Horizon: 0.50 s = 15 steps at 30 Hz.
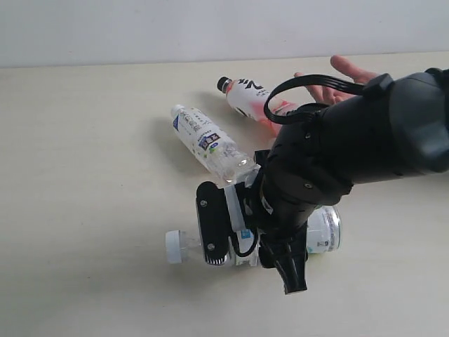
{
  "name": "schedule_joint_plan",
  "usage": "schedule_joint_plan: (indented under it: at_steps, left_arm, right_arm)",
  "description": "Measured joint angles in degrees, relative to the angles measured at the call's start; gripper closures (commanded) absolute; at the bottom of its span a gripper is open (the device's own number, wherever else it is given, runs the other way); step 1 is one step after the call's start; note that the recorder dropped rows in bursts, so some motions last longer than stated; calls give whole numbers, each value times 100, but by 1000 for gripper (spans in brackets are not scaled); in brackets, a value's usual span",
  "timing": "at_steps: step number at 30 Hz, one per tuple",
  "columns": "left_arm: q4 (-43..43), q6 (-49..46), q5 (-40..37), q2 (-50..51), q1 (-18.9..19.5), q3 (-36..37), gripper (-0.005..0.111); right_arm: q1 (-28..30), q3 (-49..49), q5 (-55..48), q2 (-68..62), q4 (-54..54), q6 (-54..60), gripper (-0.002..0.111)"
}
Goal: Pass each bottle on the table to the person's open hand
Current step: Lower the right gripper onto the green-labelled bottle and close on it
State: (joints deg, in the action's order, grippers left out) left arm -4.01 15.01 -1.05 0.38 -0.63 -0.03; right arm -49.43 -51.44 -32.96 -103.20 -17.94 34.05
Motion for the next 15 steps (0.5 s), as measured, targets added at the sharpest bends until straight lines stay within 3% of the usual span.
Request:
schedule_joint_plan:
  at_steps: [7, 15]
  left_arm:
    - [0, 0, 0, 0, 0, 0, 101]
    - [0, 0, 0, 0, 0, 0, 101]
  right_arm:
    - [-9, -21, -127, 0, 0, -9, 108]
    - [-289, -330, -1251, 649, 345, -102, 108]
